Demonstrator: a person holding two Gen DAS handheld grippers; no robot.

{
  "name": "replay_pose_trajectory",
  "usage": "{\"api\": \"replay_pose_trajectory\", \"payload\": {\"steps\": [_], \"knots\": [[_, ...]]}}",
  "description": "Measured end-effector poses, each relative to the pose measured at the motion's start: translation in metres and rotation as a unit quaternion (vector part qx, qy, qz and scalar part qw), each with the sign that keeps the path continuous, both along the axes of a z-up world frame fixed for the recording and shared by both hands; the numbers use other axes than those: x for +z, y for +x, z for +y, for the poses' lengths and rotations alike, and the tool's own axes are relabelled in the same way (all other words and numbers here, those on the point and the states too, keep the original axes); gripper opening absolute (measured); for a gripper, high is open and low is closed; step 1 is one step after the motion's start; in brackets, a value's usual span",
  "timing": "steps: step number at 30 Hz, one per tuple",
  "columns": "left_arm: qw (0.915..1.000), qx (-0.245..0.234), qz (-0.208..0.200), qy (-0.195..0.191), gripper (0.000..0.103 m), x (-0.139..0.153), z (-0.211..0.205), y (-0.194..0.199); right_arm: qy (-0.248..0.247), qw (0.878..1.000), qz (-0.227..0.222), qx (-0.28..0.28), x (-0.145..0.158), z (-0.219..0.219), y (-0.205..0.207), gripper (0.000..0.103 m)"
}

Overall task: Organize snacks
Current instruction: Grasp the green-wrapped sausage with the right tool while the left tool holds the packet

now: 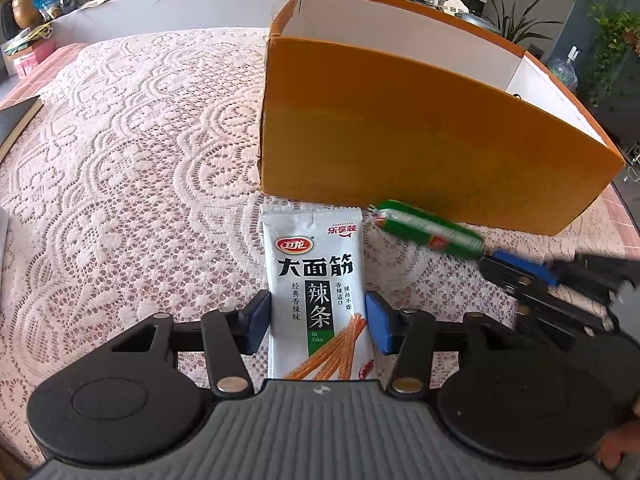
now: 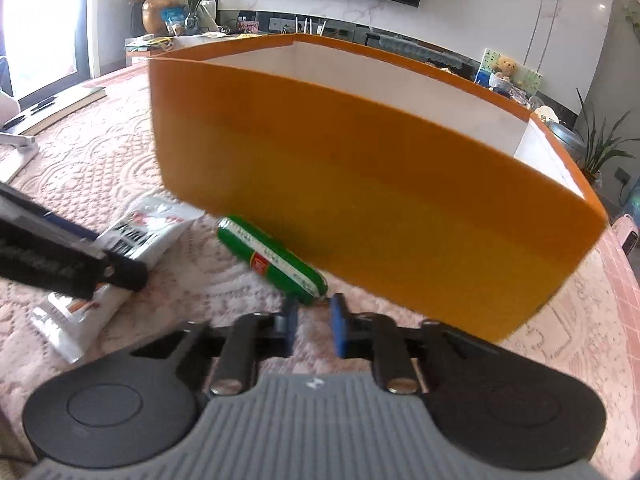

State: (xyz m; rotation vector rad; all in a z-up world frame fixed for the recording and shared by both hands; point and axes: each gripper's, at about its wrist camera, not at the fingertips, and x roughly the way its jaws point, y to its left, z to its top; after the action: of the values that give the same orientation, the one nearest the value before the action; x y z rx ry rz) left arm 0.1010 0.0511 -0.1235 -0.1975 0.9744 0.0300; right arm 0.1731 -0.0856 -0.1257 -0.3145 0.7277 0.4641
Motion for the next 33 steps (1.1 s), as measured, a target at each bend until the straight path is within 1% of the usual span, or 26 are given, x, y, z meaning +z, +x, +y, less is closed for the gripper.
{"api": "replay_pose_trajectory", "payload": {"steps": [4,6,7,9,11,12,13,15,18,21,22,23,26,29,30,31,33], "knots": [[1.0000,0.003,-0.002,-0.008,0.058,0.004,0.002,-0.006,0.043,0.998,0.049,0.000,0.007,-0.005,-0.016,0.000],[0.9999,0.005,-0.002,-0.010,0.058,0.006,0.003,-0.008,0.057,0.996,0.060,0.018,0.010,-0.002,-0.027,0.000],[0.9999,0.007,-0.002,-0.012,0.058,0.006,0.004,-0.009,0.055,0.997,0.054,0.028,0.011,0.000,-0.032,0.000],[0.9999,0.011,-0.003,-0.010,0.058,0.007,0.005,-0.011,0.040,0.998,0.019,0.044,0.015,0.006,-0.040,0.000],[0.9999,0.014,-0.004,-0.007,0.058,0.007,0.007,-0.012,0.021,0.999,-0.016,0.048,0.017,0.009,-0.042,0.012],[0.9999,0.014,-0.004,-0.006,0.058,0.007,0.008,-0.012,0.016,0.998,-0.023,0.047,0.018,0.011,-0.040,0.029],[0.9999,0.014,-0.004,-0.006,0.058,0.008,0.007,-0.011,0.016,0.998,-0.028,0.046,0.017,0.011,-0.037,0.037],[0.9999,0.010,-0.005,-0.001,0.059,0.009,0.007,-0.011,0.019,0.998,-0.032,0.047,0.015,0.011,-0.031,0.039],[0.9999,0.003,-0.007,0.009,0.060,0.008,0.003,-0.009,0.009,0.998,-0.036,0.052,0.009,0.014,-0.018,0.041],[0.9998,0.002,-0.011,0.014,0.061,0.005,0.002,-0.006,0.022,0.998,-0.022,0.063,0.003,0.017,-0.008,0.044],[0.9998,0.001,-0.011,0.014,0.063,0.004,0.002,-0.005,0.023,0.997,-0.018,0.068,0.002,0.019,-0.005,0.044],[0.9998,-0.001,-0.011,0.015,0.065,0.003,0.003,-0.003,0.020,0.997,-0.018,0.074,0.000,0.021,-0.002,0.044],[0.9998,-0.005,-0.009,0.019,0.067,0.002,0.003,-0.002,0.015,0.996,-0.016,0.090,-0.005,0.027,0.002,0.044],[0.9997,-0.007,-0.006,0.020,0.067,0.002,0.002,-0.001,0.017,0.995,-0.006,0.099,-0.009,0.031,0.006,0.042],[0.9997,-0.009,-0.006,0.020,0.068,0.001,0.003,0.001,0.019,0.995,-0.004,0.098,-0.010,0.031,0.006,0.040],[0.9997,-0.010,-0.006,0.020,0.068,0.001,0.003,0.001,0.023,0.995,0.000,0.096,-0.010,0.030,0.007,0.036],[0.9997,-0.013,-0.006,0.019,0.068,0.001,0.004,0.001,0.026,0.995,0.007,0.094,-0.009,0.029,0.006,0.032]]}}
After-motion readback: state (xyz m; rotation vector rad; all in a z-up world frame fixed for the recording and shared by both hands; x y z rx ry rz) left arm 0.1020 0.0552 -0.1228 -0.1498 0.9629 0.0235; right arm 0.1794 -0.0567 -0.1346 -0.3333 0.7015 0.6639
